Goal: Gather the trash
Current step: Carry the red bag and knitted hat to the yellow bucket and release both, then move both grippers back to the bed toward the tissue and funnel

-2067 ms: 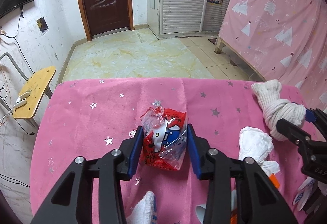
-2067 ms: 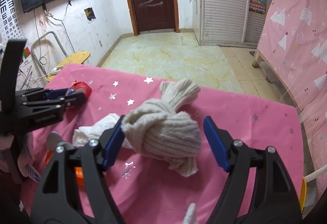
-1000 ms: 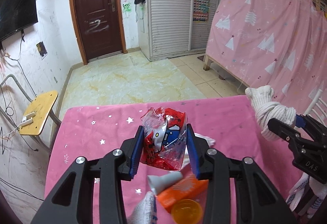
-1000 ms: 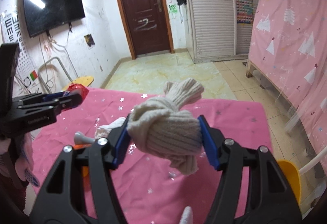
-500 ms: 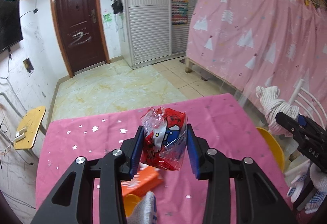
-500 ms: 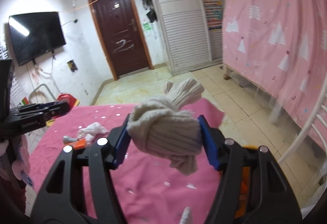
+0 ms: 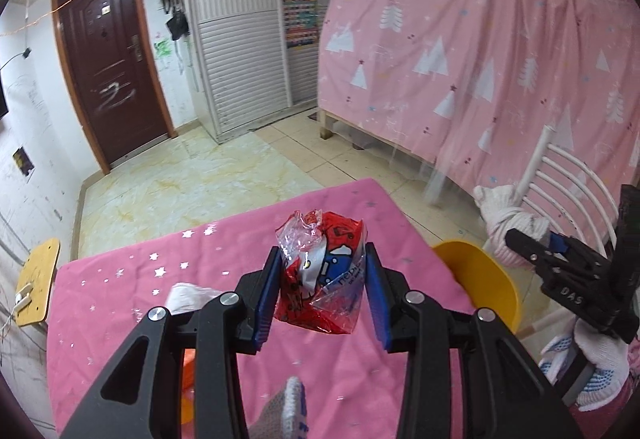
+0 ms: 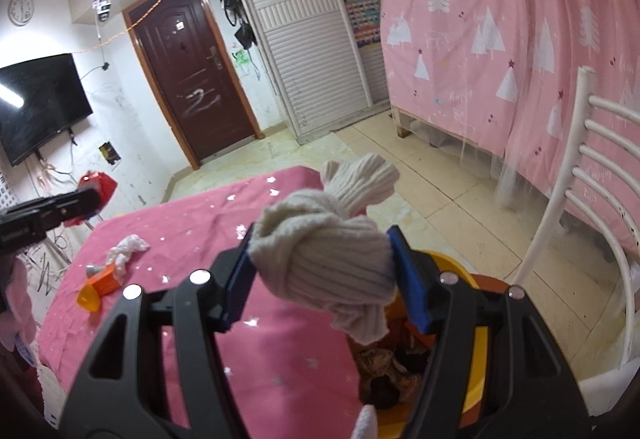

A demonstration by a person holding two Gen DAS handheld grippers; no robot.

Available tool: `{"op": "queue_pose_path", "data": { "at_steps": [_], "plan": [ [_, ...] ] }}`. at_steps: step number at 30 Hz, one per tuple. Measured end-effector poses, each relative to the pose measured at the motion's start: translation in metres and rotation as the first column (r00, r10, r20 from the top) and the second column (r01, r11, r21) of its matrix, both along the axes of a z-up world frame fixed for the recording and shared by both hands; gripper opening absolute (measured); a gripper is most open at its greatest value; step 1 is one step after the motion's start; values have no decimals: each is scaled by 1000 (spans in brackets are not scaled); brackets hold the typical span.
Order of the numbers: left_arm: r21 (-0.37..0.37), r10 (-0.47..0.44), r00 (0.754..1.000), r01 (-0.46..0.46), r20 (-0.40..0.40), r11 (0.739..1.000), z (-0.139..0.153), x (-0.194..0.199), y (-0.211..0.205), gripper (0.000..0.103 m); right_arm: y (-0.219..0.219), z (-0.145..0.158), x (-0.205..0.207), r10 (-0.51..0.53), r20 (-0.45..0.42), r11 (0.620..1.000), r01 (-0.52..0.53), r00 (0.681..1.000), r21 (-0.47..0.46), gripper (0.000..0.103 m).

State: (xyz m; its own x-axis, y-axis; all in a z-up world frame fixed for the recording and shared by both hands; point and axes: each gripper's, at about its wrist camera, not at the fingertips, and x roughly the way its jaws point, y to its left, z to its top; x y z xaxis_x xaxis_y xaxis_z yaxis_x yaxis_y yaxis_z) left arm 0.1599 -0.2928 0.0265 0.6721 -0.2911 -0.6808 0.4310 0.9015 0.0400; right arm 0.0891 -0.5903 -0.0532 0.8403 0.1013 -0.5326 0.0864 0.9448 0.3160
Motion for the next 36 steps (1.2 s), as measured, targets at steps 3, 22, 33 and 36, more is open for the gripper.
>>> {"op": "queue_pose_path", "data": {
  "at_steps": [3,22,33,36],
  "plan": [
    [6,-18,1000,18,-5,1000,-2,-3,-13,32,-7,-5,-1,-4,-4,1000,4,1000,13,62],
    [-130,-216,964,197,-153,972,-23,-10,-109,35,-62,-10,-23,-111,33,989,107,993,101,65],
    [-125,-290,943,271,-166,954,-34,-28,-146,54,-73,-11,-30,-129,47,985,122,990,124,65],
    [-126,-285,945,266,-162,956,-33,-30,-141,54,-70,-11,-28,-118,46,986,112,992,120,65]
  ]
}}
